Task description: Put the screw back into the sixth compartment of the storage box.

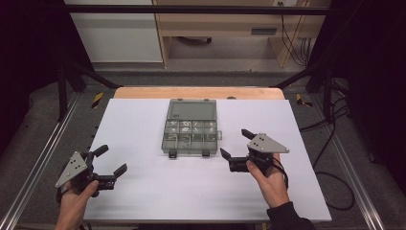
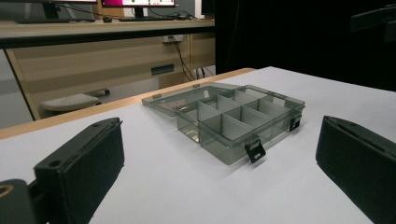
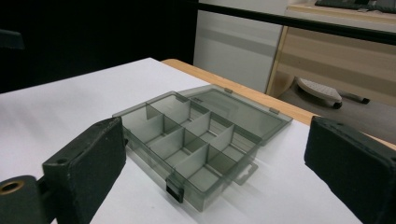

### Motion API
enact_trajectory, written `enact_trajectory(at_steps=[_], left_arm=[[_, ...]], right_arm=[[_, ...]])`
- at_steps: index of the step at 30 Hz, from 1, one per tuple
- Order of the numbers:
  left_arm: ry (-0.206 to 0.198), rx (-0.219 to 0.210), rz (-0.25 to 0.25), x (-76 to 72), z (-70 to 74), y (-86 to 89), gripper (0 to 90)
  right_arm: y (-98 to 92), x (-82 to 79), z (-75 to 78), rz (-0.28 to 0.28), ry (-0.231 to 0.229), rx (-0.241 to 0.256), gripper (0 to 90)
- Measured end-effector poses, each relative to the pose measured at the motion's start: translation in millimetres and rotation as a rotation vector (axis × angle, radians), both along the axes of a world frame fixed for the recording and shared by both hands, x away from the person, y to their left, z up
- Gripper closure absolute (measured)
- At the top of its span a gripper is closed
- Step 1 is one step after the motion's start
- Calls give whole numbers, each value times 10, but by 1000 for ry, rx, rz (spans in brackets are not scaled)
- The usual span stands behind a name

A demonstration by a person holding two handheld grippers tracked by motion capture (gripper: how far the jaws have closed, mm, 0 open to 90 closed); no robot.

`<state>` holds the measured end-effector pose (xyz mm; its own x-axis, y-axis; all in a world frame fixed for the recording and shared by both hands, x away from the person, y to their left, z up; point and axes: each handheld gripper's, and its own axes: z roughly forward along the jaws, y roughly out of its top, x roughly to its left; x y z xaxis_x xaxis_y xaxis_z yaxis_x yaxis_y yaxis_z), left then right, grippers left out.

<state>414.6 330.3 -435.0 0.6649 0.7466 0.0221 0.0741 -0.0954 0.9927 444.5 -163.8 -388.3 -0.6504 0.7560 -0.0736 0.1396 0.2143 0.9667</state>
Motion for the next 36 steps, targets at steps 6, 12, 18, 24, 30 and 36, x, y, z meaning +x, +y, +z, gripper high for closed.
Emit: enact_trajectory(at_steps=[6,12,18,24,30,36], left_arm=[[-2,0,2,-4,8,14,10],[-6,1,1,-16,15,23,10],[-12,-5,9,-22,18,36,9],[-19,-1,9,-29,22,42,9],[-22,2,8,-34,22,40,9],[-23,0,14,-39,25,47,9]], right_arm=[[-94,-78,-7,1,-3,8,28],[-173,-121,-37,-9,8,18,26],[-298,-172,-95,-32,19,26,37],[-446,-233,-153,-56,7,50,39],[-560,-284,-211,-69,5,69,47],[-651,-323,-239,-82,0,84,47]])
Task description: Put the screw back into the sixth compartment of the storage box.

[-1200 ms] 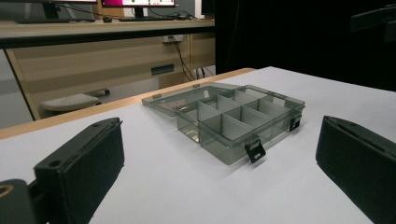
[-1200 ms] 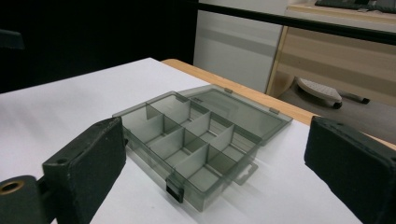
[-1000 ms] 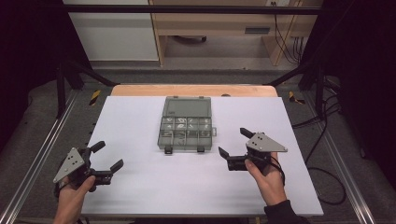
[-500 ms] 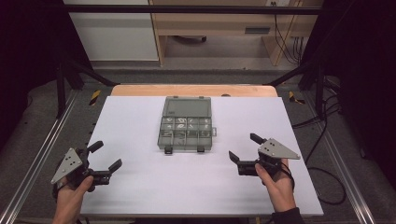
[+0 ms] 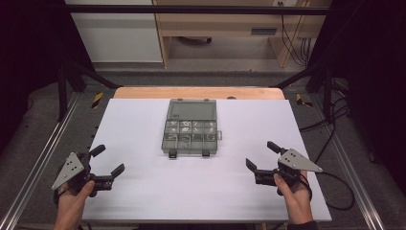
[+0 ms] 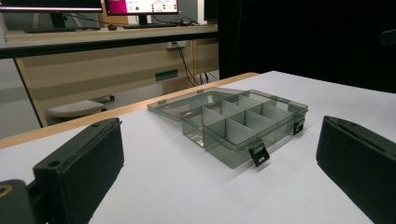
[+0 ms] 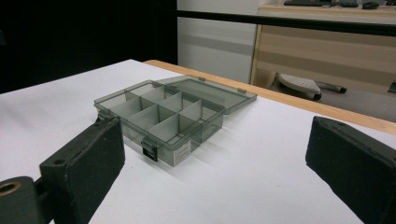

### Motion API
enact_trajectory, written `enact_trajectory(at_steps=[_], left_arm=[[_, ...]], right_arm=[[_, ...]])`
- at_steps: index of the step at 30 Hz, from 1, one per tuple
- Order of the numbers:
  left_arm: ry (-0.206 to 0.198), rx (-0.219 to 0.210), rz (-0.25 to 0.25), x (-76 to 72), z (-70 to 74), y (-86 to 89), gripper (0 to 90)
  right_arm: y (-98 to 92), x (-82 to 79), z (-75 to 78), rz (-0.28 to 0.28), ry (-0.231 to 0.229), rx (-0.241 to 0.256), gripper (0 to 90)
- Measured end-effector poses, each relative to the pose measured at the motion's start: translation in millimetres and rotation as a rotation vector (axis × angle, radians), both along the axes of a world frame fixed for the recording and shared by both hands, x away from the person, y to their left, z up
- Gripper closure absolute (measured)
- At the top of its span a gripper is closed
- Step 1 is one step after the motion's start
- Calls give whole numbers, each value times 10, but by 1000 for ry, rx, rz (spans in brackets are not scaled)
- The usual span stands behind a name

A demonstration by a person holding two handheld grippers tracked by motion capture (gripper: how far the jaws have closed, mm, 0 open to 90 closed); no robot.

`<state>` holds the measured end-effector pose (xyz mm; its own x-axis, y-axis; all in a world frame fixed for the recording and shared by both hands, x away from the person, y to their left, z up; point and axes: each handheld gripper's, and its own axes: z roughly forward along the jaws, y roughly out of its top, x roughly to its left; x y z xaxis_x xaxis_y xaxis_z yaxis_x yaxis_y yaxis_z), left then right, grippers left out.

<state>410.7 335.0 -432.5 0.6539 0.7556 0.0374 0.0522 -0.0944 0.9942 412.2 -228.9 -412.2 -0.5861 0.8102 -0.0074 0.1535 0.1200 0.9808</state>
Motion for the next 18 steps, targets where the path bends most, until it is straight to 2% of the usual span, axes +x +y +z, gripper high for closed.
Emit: enact_trajectory(at_steps=[18], left_arm=[[-7,1,2,-13,7,9,9]], right_arm=[[-125,-85,-186,-7,-9,15,27]])
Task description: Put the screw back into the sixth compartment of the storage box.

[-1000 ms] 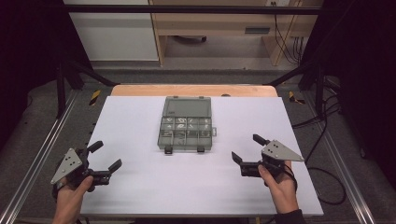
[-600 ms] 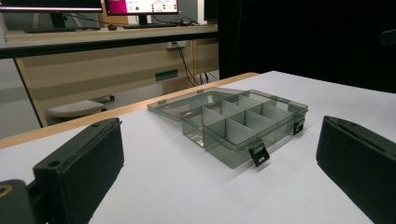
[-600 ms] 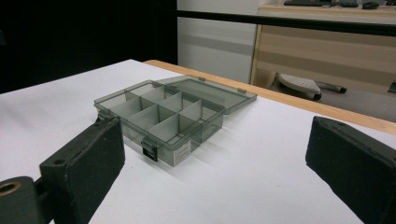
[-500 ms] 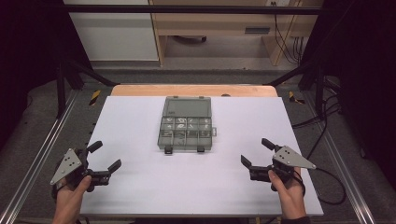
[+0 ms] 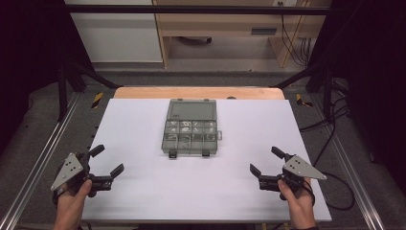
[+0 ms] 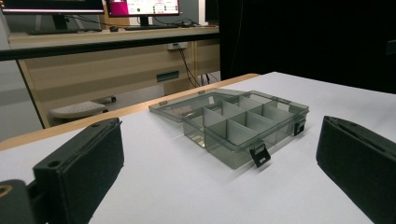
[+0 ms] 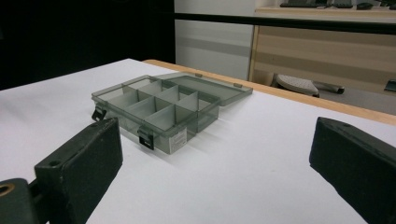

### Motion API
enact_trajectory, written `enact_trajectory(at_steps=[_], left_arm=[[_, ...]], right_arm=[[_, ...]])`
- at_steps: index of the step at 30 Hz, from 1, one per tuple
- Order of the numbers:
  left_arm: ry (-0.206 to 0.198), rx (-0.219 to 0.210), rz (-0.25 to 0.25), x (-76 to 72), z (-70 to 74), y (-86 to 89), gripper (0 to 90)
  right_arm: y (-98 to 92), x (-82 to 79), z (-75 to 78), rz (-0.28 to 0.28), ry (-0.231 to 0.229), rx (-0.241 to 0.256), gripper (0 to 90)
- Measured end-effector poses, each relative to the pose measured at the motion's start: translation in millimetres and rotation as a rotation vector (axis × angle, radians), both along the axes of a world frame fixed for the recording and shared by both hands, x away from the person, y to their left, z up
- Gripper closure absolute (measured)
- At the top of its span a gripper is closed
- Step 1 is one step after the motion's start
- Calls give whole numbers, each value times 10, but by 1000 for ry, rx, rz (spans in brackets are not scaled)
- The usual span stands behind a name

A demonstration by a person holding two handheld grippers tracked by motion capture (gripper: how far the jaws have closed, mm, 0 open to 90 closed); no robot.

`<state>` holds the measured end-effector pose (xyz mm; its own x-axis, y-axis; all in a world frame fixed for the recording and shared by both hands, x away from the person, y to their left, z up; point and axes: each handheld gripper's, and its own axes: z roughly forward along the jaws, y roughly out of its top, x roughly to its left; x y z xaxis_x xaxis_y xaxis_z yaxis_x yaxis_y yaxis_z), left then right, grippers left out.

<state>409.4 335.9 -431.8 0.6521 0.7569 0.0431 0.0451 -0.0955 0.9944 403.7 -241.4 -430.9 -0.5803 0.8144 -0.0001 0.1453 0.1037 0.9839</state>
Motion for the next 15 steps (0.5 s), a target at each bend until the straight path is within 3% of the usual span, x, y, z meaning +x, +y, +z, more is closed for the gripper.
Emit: enact_trajectory(at_steps=[15], left_arm=[[-1,2,-2,-1,-4,3,9]], right_arm=[[-57,-6,-168,-1,5,32,22]])
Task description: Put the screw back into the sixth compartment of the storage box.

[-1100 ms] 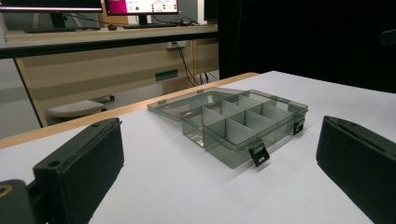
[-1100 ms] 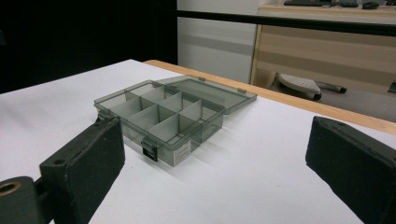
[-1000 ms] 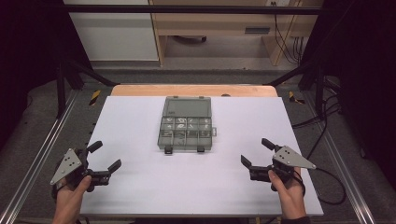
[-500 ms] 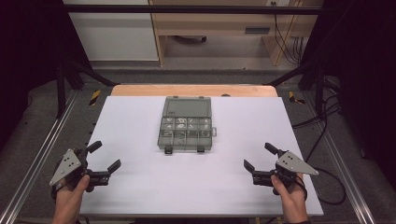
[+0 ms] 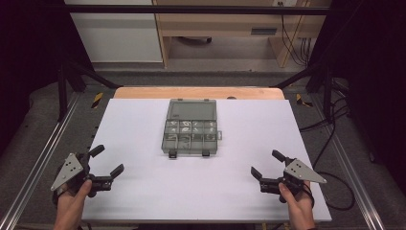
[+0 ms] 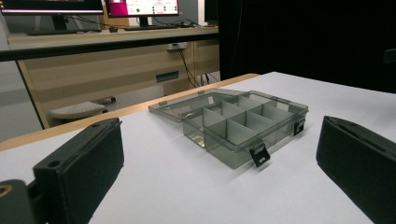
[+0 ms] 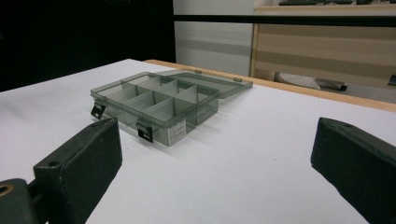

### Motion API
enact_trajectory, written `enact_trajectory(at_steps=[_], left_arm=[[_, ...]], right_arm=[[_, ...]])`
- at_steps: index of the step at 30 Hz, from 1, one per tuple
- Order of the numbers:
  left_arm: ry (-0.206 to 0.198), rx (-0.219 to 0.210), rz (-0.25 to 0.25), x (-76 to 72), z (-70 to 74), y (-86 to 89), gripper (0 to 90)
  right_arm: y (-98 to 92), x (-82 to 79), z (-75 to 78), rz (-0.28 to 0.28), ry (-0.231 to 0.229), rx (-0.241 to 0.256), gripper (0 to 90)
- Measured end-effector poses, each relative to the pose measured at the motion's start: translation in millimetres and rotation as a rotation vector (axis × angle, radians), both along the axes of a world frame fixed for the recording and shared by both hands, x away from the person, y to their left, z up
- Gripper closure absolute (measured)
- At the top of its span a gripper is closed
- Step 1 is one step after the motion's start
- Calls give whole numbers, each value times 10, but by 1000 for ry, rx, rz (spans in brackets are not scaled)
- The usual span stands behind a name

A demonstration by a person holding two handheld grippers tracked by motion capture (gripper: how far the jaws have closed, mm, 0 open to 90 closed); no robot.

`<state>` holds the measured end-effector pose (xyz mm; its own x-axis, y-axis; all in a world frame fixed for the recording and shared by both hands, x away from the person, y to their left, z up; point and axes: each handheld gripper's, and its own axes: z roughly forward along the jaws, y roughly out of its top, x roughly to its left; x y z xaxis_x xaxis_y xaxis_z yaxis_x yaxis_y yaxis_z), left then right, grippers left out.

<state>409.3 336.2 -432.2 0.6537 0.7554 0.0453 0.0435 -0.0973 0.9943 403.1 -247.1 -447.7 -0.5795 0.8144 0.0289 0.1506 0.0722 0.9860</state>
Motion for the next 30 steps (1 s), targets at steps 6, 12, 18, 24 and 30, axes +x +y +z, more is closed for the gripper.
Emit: enact_trajectory(at_steps=[6,12,18,24,30], left_arm=[[-1,1,-2,-2,0,-2,9],[-6,0,-4,-6,3,-6,8],[-19,-1,-9,-26,16,-17,9],[-35,-5,-15,-56,36,-24,8],[-37,-2,-15,-61,37,-30,8]], right_arm=[[-4,13,-33,1,1,5,22],[-5,30,-90,2,6,1,23],[28,64,-153,10,4,-2,23],[128,114,-202,35,4,-21,24],[222,165,-224,41,3,-40,28]])
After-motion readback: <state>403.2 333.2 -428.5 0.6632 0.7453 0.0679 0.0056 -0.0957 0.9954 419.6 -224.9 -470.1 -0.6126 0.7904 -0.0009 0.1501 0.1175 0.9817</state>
